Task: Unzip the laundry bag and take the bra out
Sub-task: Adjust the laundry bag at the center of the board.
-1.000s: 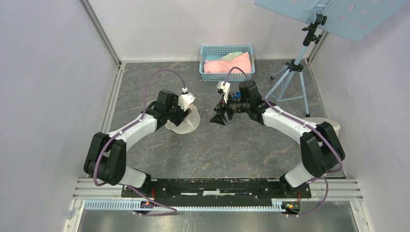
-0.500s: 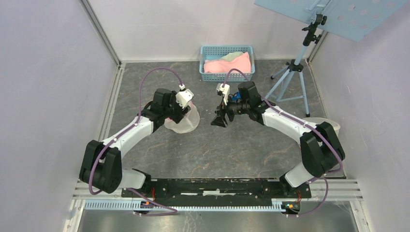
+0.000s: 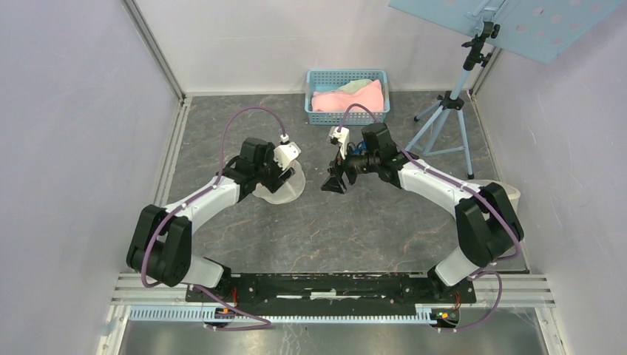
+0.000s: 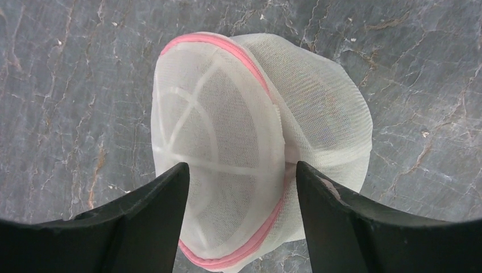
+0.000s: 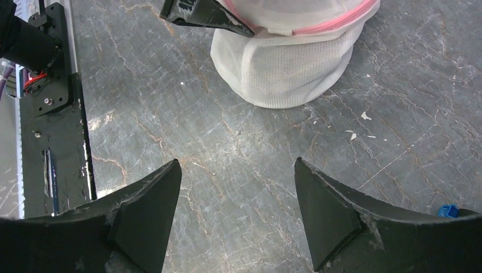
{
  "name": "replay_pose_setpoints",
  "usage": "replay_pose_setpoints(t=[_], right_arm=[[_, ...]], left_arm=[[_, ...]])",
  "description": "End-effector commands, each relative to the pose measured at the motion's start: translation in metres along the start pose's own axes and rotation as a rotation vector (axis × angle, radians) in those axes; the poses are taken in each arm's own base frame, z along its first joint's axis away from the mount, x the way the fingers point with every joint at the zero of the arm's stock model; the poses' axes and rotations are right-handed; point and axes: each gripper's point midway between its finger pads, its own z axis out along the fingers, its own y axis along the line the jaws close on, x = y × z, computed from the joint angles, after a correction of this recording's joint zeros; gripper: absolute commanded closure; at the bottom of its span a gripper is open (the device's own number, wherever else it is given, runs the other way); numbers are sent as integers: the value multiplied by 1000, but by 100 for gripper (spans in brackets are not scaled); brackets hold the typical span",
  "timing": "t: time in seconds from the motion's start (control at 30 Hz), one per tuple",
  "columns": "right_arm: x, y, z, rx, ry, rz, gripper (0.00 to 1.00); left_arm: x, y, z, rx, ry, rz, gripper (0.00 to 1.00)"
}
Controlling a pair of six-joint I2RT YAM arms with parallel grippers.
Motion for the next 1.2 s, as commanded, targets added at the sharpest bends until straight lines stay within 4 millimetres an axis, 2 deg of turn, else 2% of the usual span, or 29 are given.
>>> replay_pose_setpoints(t=[0.0, 0.17, 0.33, 0.4, 0.5, 0.7, 0.83, 0.87, 1.03, 1.17], right_arm=[[-21, -6, 0, 3, -35, -43, 20], [-20, -8, 3, 0, -24, -37, 20], [-23, -10, 3, 5, -23, -40, 20], [-24, -11, 3, 8, -20, -46, 20], [-24, -13, 1, 15, -5, -61, 20], [-21, -16, -5, 33, 43, -120, 20], [-20, -18, -10, 46, 68, -170, 20], [-21, -18, -12, 54, 70, -186, 20], [-23, -17, -27, 79, 72, -347, 16], [-25, -9, -40, 98, 28, -517, 19]], left_arm=[[1, 3, 6, -17, 3, 54, 23], [6, 5, 10, -29, 26, 69, 19], [1, 22, 8, -122, 17, 56, 28], [-3, 30, 4, -161, 11, 39, 34], [-17, 31, -7, -163, -37, 10, 46], [-30, 20, -20, -86, -80, -28, 64], [-29, 18, -19, -48, -76, -67, 94], [-30, 17, -20, -32, -81, -73, 97], [-38, 3, -31, 84, -131, -62, 98], [-39, -19, -41, 223, -128, -41, 94]])
